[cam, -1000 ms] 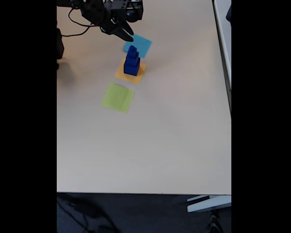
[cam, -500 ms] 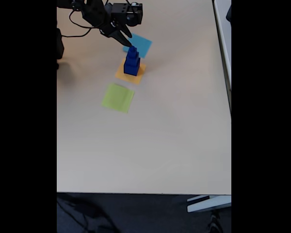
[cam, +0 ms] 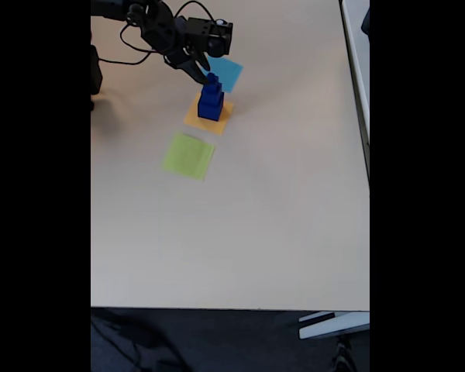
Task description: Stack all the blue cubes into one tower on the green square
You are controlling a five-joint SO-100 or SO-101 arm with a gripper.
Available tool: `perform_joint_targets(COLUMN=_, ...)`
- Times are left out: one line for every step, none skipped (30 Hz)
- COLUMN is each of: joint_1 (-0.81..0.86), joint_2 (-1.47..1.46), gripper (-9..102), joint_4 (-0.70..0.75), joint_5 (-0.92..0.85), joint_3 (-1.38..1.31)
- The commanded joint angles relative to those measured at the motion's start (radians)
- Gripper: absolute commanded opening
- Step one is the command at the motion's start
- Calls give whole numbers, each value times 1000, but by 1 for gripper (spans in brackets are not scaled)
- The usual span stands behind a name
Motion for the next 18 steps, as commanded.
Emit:
perform_joint_targets(joint_1=8, joint_2=0, gripper=16, joint_4=-8, joint_5=-3, joint_3=-77)
perform_joint_targets(joint_1=9, joint_2=-2, gripper=16, joint_4=-8, joint_5=-8, joint_3=-83)
perform_joint_targets(joint_1=9, joint_2=-5, gripper=16, joint_4=-5, joint_5=-12, joint_3=-91)
perform_joint_targets(joint_1=11, joint_2=-5, gripper=16, joint_4=-2, joint_5=-14, joint_3=-95)
perform_joint_targets(joint_1=11, joint_2=-6, gripper=16, joint_4=0, joint_5=-14, joint_3=-98)
perform_joint_targets(joint_1=11, joint_2=-6, gripper=16, joint_4=0, joint_5=-14, joint_3=-100)
perform_joint_targets(joint_1=11, joint_2=-6, gripper=16, joint_4=0, joint_5=-14, joint_3=-100)
perform_joint_targets(joint_1=11, joint_2=-9, gripper=16, joint_4=0, joint_5=-14, joint_3=-101)
perform_joint_targets(joint_1=11, joint_2=-12, gripper=16, joint_4=0, joint_5=-14, joint_3=-101)
perform_joint_targets(joint_1=11, joint_2=-17, gripper=16, joint_4=0, joint_5=-14, joint_3=-103)
perform_joint_targets(joint_1=11, joint_2=-23, gripper=16, joint_4=0, joint_5=-14, joint_3=-104)
perform_joint_targets(joint_1=11, joint_2=-26, gripper=16, joint_4=0, joint_5=-14, joint_3=-106)
perform_joint_targets(joint_1=12, joint_2=-31, gripper=16, joint_4=-2, joint_5=-14, joint_3=-106)
perform_joint_targets(joint_1=12, joint_2=-35, gripper=16, joint_4=-2, joint_5=-14, joint_3=-106)
perform_joint_targets(joint_1=14, joint_2=-40, gripper=16, joint_4=-2, joint_5=-14, joint_3=-107)
perform_joint_targets(joint_1=14, joint_2=-43, gripper=16, joint_4=-2, joint_5=-14, joint_3=-109)
perform_joint_targets(joint_1=15, joint_2=-46, gripper=16, joint_4=-2, joint_5=-15, joint_3=-112)
perform_joint_targets(joint_1=17, joint_2=-48, gripper=15, joint_4=-2, joint_5=-17, joint_3=-115)
